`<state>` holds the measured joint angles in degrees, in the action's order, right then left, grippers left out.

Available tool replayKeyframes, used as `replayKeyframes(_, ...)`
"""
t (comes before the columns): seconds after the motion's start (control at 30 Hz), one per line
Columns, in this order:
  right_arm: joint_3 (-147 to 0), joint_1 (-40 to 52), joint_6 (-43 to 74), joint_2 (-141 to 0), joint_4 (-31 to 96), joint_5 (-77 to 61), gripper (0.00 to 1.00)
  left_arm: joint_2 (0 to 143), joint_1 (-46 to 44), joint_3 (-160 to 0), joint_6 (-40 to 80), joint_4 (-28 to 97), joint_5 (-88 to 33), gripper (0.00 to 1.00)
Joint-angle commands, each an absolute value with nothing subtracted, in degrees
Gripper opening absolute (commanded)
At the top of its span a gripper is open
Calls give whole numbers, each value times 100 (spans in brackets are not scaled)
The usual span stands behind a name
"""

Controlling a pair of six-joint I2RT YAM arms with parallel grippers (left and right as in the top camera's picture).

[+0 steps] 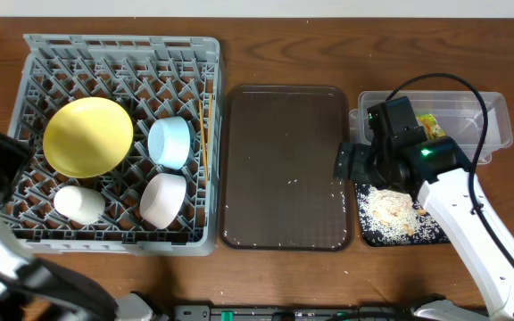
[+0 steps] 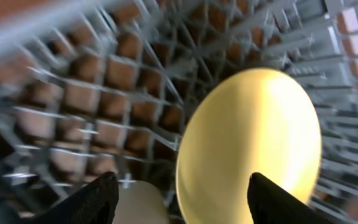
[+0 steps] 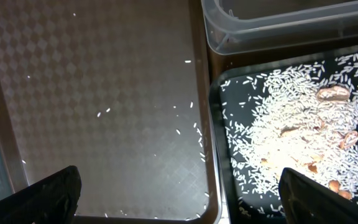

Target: Sort waste into correct bins and load items into the dishwasher

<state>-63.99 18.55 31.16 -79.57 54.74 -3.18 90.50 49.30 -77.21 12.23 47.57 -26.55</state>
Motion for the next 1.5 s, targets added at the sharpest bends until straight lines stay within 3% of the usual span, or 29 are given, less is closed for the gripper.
replayKeyframes(0.0, -6396, 1881, 3059, -7942, 5465, -285, 99, 9682, 5142, -7710, 891, 4790, -4445, 66)
replayKeyframes(0.13, -6396, 1881, 3057, -7942, 5492, -287, 99, 10239, 5194, -7710, 707, 4788, -4755, 61)
replayKeyframes(0.33, -6396, 1883, 3059, -7942, 5481, -287, 99, 10462, 5194, -7710, 460, 4593, -4755, 39)
replayKeyframes(0.47, -6396, 1881, 3059, -7942, 5439, -285, 99, 10460, 5194, -7710, 451, 4582, -4757, 14)
replayKeyframes(0.53, -6396, 1881, 3059, -7942, 5443, -287, 99, 10460, 5194, -7708, 451, 4600, -4757, 8)
replayKeyframes(0.63, -6396, 1881, 3057, -7942, 5465, -285, 99, 10460, 5196, -7710, 449, 4604, -4733, 8)
replayKeyframes(0.67, -6396, 1881, 3057, -7942, 5465, -285, 99, 10460, 5196, -7710, 449, 4609, -4718, 15)
replayKeyframes(0.73, -6396, 1881, 3057, -7942, 5463, -285, 99, 10460, 5194, -7708, 451, 4661, -4515, 50)
replayKeyframes(0.77, -6396, 1881, 3059, -7942, 5461, -285, 99, 10460, 5183, -7708, 451, 4700, -4333, 54)
replayKeyframes(1.13, -6396, 1883, 3059, -7942, 5371, -285, 99, 10606, 4217, -7703, -43, 4021, -3929, 56)
replayKeyframes(1.23, -6396, 1881, 3059, -7942, 5371, -287, 99, 10652, 3940, -7703, 27, 4023, -3247, 52)
replayKeyframes(1.37, -6396, 1883, 3059, -7942, 5367, -290, 99, 10661, 3844, -7703, 183, 4141, -2781, 13)
replayKeyframes(1.4, -6396, 1883, 3061, -7942, 5360, -307, 99, 10659, 3870, -7703, 307, 4154, -2788, 8)
replayKeyframes(1.47, -6396, 1881, 3061, -7942, 5356, -309, 99, 10621, 3972, -7703, 414, 4171, -2932, 8)
